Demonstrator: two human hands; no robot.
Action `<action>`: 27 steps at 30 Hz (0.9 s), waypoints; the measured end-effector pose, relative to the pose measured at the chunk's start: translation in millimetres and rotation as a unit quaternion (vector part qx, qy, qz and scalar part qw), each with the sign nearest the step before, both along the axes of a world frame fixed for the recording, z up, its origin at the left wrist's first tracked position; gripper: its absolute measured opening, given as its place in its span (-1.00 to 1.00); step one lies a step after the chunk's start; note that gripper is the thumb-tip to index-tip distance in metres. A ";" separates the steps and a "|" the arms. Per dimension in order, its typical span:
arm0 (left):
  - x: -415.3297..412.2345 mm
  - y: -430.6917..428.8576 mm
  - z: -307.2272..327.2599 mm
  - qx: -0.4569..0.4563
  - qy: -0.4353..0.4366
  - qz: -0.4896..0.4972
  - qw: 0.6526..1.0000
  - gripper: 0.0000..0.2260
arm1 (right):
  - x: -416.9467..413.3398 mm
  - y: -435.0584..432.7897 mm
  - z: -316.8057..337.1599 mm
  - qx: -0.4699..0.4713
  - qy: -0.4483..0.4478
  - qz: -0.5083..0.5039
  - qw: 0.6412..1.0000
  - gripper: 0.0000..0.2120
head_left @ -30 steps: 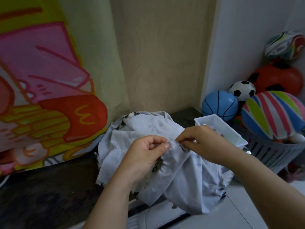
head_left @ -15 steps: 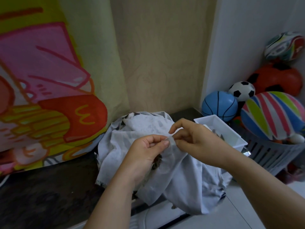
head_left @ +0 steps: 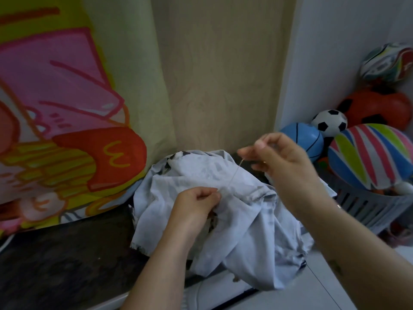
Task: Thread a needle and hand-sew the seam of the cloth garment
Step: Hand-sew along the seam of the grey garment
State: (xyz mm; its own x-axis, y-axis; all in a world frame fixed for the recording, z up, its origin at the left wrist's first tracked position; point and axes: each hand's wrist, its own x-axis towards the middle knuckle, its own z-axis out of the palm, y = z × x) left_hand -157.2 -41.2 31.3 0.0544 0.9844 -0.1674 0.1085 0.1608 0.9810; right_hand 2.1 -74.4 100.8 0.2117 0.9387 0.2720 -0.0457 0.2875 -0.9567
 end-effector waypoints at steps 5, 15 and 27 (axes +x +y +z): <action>-5.8 9.7 -11.5 0.053 0.159 0.025 0.986 -0.88 | -2.0 -9.9 28.5 -0.121 0.425 0.135 0.887 -0.82; -5.5 11.3 -8.7 0.106 0.190 0.012 0.976 -0.90 | -1.3 -11.6 26.4 -0.188 0.306 0.199 0.912 -0.85; -6.4 -4.9 11.7 0.168 0.101 -0.023 0.980 -0.83 | 17.2 13.5 -29.0 -0.216 -0.261 0.059 0.939 -0.91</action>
State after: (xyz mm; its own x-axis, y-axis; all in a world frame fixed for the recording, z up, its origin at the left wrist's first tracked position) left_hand -163.7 -46.1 43.0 0.0988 0.9830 0.1549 0.3050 -0.1781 0.9355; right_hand 19.3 -60.9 71.8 0.0431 0.9939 -0.1011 0.4539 -0.1097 -0.8843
